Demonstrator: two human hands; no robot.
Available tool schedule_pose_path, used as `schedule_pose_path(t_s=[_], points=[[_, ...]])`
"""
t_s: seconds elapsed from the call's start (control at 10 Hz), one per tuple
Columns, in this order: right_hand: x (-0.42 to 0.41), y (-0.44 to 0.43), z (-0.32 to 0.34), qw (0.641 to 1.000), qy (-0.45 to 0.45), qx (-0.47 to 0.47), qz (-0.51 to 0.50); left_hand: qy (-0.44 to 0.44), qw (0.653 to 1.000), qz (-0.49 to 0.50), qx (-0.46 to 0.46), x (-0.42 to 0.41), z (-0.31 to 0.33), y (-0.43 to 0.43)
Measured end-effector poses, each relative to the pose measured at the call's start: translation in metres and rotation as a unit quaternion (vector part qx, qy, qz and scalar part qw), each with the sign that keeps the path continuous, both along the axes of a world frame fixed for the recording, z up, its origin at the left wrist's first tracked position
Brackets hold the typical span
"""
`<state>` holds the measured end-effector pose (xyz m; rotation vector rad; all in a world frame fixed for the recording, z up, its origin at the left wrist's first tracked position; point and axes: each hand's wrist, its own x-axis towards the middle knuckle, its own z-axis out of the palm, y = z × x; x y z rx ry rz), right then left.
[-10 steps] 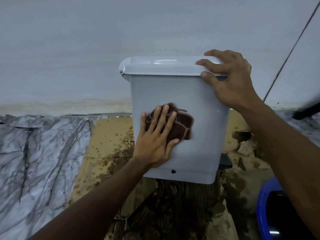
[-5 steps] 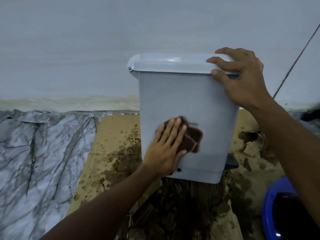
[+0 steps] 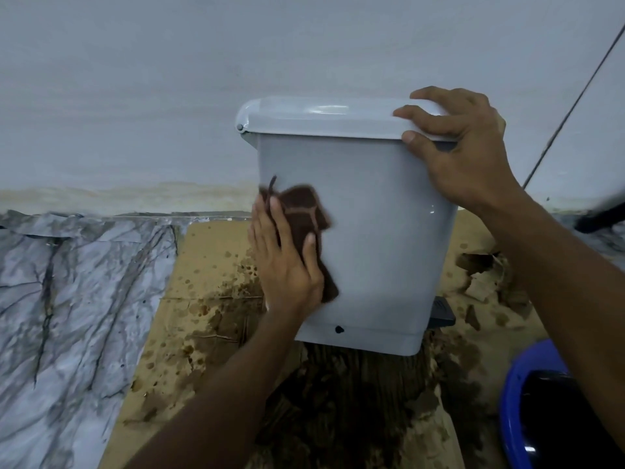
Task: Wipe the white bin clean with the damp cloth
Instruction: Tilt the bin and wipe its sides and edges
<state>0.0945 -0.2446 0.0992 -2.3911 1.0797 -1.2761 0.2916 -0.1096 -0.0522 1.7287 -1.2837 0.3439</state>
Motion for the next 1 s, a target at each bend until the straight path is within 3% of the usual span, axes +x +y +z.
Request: schedule_pose_path(t_s=[0.2,0.3,0.5,0.6,0.7,0.8,0.9,1.0], points=[[0.001,0.001,-0.001,1.0,0.003,-0.004,-0.004,0.174,0.975,0.095,0.102,-0.058,-0.087,0.069],[0.001,0.0,-0.001,1.0,-0.005,-0.004,-0.007,0.161,0.976,0.105,0.105,-0.071,-0.077,0.057],[0.0,0.002,0.0,1.0,-0.005,-0.003,-0.012,-0.01,0.999,0.032,0.042,-0.049,0.013,-0.018],[0.002,0.002,0.0,1.0,-0.004,0.005,-0.017,-0.094,0.994,-0.017,0.059,-0.056,0.03,-0.031],[0.002,0.002,0.001,1.0,-0.012,0.009,-0.016,-0.221,0.958,-0.162,0.087,-0.079,-0.005,-0.011],[0.0,0.002,0.0,1.0,-0.011,0.006,-0.015,-0.351,0.899,-0.234,0.117,-0.068,-0.062,0.031],[-0.001,0.004,0.001,1.0,-0.01,0.0,-0.011,-0.341,0.914,-0.175,0.131,-0.027,-0.087,0.06],[0.001,0.006,0.002,1.0,-0.012,-0.001,-0.011,-0.234,0.961,-0.079,0.125,-0.006,-0.06,0.047]])
